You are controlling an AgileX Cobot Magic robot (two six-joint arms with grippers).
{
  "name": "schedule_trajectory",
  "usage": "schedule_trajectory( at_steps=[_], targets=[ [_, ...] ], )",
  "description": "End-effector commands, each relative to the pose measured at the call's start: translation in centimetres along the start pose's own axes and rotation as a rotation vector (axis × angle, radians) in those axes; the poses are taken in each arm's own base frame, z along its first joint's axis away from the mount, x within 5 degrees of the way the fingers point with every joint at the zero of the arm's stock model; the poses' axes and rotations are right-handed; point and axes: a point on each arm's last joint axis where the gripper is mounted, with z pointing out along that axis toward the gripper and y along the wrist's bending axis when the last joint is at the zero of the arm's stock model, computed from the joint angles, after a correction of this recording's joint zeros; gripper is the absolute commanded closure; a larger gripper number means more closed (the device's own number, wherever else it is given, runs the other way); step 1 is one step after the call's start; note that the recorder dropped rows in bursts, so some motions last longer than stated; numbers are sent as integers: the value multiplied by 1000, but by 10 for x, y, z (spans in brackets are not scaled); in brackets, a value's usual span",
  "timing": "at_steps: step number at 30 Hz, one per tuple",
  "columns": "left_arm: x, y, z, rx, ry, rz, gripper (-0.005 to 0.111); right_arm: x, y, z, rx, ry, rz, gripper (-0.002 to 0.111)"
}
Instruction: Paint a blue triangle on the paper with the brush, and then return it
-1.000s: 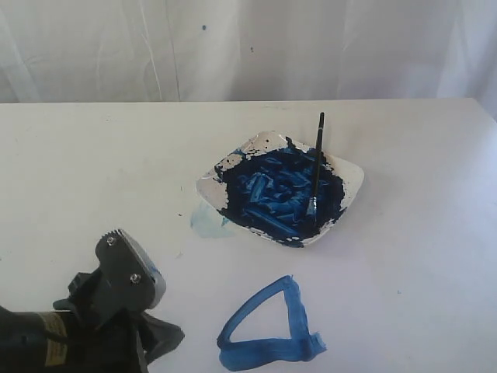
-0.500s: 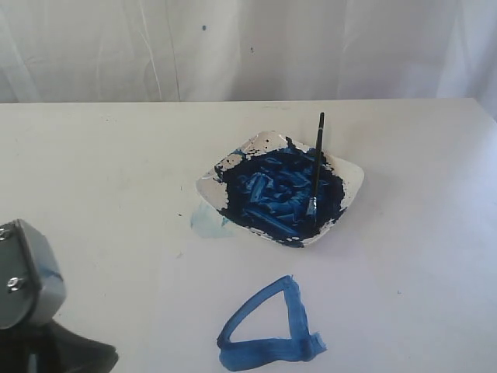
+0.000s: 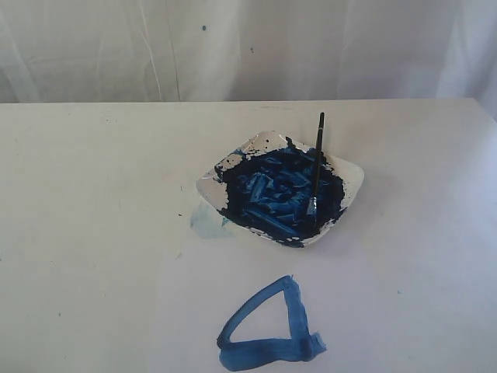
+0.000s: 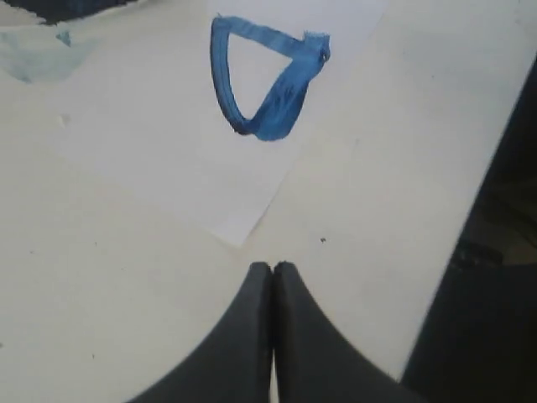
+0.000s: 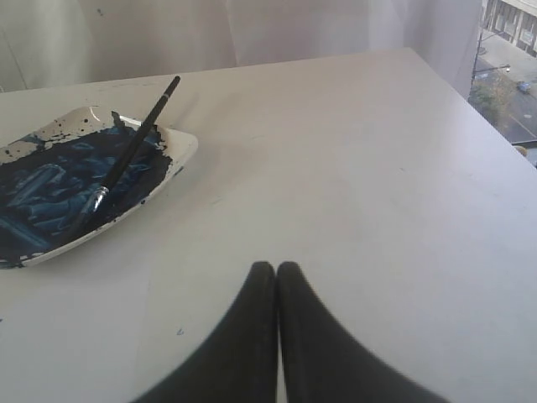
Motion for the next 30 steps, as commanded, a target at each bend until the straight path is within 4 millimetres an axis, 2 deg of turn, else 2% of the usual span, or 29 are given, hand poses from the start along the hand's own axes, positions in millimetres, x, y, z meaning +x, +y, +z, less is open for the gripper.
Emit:
schedule_trajectory(
  at_steps=[1, 4, 6, 8, 11, 18, 30],
  targets=[
    [20, 2, 9, -39, -222, 0, 107, 1, 0, 0, -5, -4, -13, 108],
    [43, 2, 18, -60, -266, -7, 107, 1, 0, 0, -5, -4, -13, 108],
    [48, 3, 17, -78, -300, -22, 107, 1, 0, 0, -5, -4, -13, 108],
    [56, 3, 15, -83, -241, -32, 107, 1, 0, 0, -5, -4, -13, 108],
    [58, 4, 10, -122, -287, -47, 107, 1, 0, 0, -5, -4, -13, 108],
    [62, 10, 10, -232, -255, -104, 107, 1, 0, 0, -5, -4, -15, 108],
    [67, 28, 4, -577, -216, -215, 107, 1, 0, 0, -5, -4, -15, 108]
  ],
)
